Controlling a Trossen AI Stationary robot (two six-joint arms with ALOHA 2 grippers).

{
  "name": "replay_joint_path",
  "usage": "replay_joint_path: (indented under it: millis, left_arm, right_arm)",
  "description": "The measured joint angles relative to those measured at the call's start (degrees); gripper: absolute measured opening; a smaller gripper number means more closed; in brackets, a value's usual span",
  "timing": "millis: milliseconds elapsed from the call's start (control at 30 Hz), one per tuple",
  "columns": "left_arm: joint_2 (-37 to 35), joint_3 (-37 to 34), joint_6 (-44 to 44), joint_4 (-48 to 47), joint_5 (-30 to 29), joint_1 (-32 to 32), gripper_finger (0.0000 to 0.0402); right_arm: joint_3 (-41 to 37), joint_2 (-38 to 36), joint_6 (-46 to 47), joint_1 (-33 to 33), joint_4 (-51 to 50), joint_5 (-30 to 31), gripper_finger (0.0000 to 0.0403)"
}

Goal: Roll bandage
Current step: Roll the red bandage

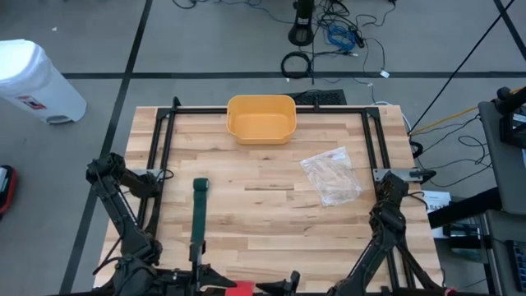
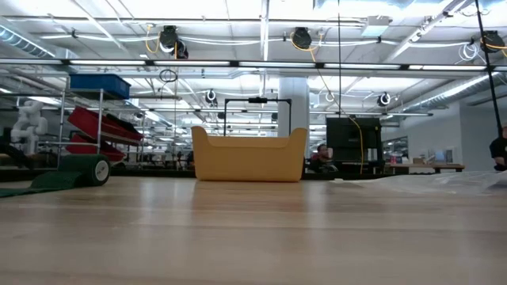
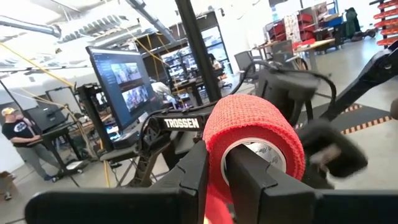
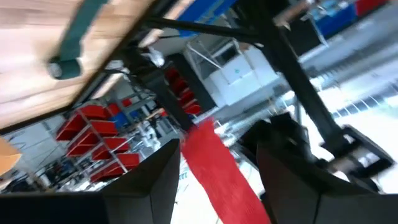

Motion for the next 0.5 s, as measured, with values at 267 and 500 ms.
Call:
replay_joint_path:
  millis: [267,500]
  left_arm:
    - [0.0,0.0,0.0,0.0,-0.1,0.0,0.0058]
    - [0.0,0.0,0.0,0.0,-0.1,0.0,0.0058]
  right_arm:
    - [0.0,-0.1,-2.8,-0.8,0.5,-0.1,0.0196]
    - [0.0,-0.1,-1.6,-2.0,-1.7,-0.3,0.0196]
